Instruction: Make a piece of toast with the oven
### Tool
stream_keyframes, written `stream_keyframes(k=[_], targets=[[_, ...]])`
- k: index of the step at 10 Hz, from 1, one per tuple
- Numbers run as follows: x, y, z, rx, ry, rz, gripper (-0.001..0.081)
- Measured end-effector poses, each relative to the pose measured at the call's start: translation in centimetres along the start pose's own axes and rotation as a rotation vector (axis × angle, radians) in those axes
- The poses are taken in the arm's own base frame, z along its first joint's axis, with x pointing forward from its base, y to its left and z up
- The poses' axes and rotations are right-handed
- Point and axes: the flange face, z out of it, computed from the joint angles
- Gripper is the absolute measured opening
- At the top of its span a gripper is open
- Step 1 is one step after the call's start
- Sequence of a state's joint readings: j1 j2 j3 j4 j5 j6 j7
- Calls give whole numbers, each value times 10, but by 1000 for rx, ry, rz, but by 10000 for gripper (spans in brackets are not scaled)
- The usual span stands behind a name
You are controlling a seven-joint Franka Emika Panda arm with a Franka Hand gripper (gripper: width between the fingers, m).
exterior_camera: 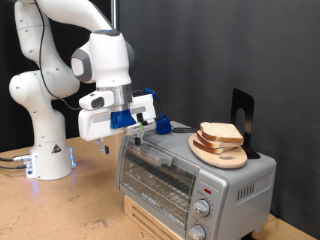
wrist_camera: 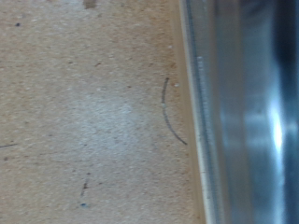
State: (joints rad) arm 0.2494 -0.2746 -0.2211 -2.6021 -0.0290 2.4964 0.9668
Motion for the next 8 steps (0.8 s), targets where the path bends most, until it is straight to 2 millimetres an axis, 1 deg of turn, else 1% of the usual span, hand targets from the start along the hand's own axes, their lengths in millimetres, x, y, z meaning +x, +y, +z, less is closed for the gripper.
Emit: stream_keyframes(k=[2,4,5,6,8], targets=[[13,16,3,-34,33,-16,800],[25,37,9,-72,55,-9,800],[30,47,14,-88,58,1,800],[29,57,26,-104,55,7,800],[41,71,34,-103,74,32,800]])
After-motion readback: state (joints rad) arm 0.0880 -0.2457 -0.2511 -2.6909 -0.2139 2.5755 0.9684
